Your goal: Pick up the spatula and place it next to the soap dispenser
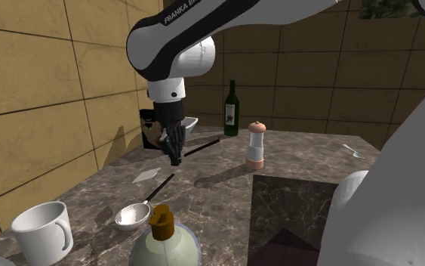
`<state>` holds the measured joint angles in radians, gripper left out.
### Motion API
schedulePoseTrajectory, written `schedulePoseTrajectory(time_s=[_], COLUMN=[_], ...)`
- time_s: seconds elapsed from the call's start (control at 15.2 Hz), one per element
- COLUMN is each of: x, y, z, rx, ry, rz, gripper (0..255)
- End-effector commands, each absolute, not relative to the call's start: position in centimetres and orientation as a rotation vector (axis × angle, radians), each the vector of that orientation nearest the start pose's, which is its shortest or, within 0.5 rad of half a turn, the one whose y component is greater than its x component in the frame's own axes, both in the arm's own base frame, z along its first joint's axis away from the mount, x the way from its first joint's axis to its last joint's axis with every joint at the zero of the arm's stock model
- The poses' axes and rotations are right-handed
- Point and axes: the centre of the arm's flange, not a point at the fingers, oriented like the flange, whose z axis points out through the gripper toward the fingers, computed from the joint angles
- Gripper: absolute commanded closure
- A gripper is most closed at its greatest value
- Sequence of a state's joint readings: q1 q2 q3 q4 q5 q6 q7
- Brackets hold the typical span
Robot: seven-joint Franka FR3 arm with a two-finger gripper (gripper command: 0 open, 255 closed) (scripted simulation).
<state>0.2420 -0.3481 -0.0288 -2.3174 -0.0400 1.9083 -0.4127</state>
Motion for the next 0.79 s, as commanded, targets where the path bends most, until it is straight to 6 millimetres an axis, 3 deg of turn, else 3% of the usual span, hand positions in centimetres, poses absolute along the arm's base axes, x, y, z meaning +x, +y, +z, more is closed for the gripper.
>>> schedulePoseTrajectory(time_s=[0.0, 0.73], x=[42.8, 42.8], y=[8.9, 8.9], z=[46.2, 40.4], rx=[-3.0, -3.0], ry=[-0.998, -0.998], rz=[0.099, 0.099], gripper=[255, 255])
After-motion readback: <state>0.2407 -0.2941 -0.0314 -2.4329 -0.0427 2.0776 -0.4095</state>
